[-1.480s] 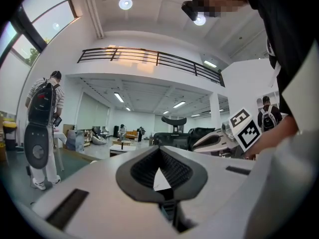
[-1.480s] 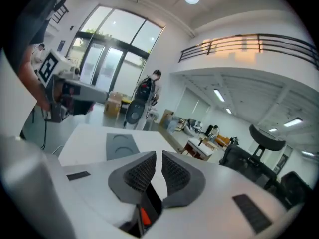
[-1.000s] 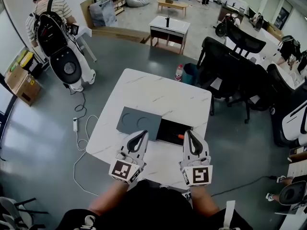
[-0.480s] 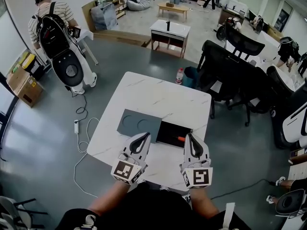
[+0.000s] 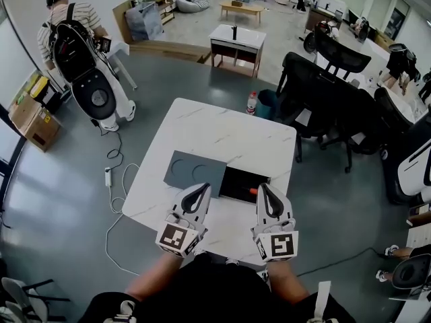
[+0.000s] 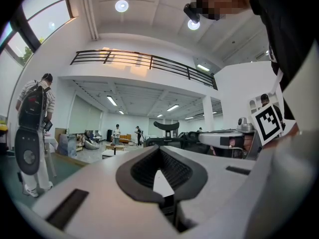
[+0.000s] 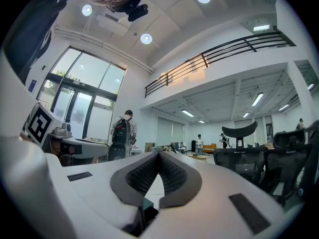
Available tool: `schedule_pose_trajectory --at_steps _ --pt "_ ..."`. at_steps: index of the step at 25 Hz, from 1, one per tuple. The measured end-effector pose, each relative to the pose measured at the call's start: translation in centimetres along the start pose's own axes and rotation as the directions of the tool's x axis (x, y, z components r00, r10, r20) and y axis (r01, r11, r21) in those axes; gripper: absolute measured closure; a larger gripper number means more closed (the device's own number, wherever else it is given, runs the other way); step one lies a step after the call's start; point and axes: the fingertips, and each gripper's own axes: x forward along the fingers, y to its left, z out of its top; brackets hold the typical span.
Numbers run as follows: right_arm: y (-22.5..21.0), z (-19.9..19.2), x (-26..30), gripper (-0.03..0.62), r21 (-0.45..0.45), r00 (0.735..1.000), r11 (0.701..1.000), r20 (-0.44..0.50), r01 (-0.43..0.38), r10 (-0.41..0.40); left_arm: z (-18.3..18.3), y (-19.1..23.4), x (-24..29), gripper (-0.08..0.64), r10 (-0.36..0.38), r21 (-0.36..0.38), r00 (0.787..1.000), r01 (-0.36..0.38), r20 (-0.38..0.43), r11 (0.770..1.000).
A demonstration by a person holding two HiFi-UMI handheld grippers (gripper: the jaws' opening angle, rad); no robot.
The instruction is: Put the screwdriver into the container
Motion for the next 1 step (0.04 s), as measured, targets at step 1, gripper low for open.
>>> schedule_pose_trajectory --at_steps 1 --pt "0.01 -0.05 0.09 0.569 0.000 1.000 1.000 0.001 -0.006 0.006 -0.05 -0.02 0.16 0.555 -0.002 0.003 1.000 0.002 0.001 1.000"
